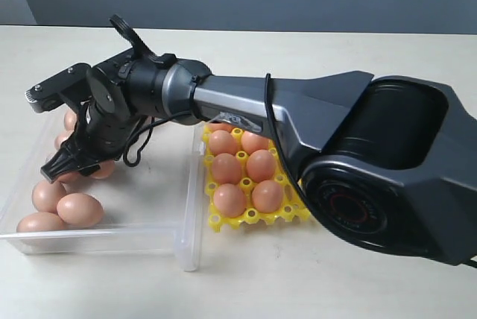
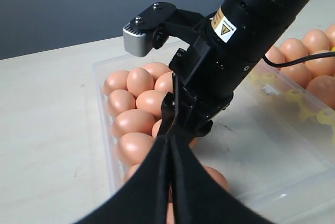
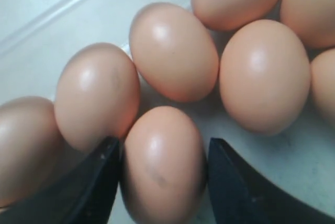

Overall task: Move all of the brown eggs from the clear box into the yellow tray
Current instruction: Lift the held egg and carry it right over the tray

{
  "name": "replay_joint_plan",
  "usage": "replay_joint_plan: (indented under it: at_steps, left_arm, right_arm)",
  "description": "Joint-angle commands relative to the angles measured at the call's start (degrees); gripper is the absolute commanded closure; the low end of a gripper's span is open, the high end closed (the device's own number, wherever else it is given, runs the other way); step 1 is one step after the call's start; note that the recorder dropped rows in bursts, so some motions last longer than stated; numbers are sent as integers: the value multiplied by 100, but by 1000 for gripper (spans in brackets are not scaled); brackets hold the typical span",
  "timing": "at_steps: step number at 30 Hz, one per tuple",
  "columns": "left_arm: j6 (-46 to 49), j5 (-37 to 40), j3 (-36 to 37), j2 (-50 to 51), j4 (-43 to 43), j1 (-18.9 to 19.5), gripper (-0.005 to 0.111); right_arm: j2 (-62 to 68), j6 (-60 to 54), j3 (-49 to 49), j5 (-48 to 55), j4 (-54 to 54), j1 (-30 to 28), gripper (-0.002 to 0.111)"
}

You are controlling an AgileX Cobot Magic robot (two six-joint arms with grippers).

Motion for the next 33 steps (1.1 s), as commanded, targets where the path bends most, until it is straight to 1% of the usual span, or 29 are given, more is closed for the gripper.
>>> replay_joint_plan:
  at_steps: [1, 5, 13, 16, 20, 22, 25, 29, 33]
  left_arm:
    - [-15, -59, 23, -28, 0, -7, 106]
    - [-15, -59, 23, -28, 0, -7, 106]
    - [-15, -59, 23, -28, 0, -7, 106]
    - [-15, -59, 23, -28, 0, -7, 106]
    - [-15, -59, 23, -28, 0, -7, 106]
    - [-15, -59, 23, -28, 0, -7, 106]
    - [-15, -59, 23, -28, 0, -7, 106]
    - [-15, -59, 23, -28, 0, -7, 106]
    - [-15, -59, 23, -28, 0, -7, 106]
  right_arm:
    - [-54, 7, -17, 196, -143, -6, 104]
    - [-312, 7, -17, 372, -420, -6, 104]
    - [-1124, 89, -17, 381, -549, 7, 104]
    - [-1496, 452, -17, 520, -1217, 7, 104]
    - [-1933, 1351, -17, 894, -2444, -4, 104]
    - [-2124, 1453, -17, 1138, -2909, -4, 104]
    - [-2428, 1495, -17, 1415, -3293, -4, 104]
    - [-2903, 1592, 136, 1339, -3436, -108, 109]
    - [-3390, 1644, 162, 1569, -3280, -312, 109]
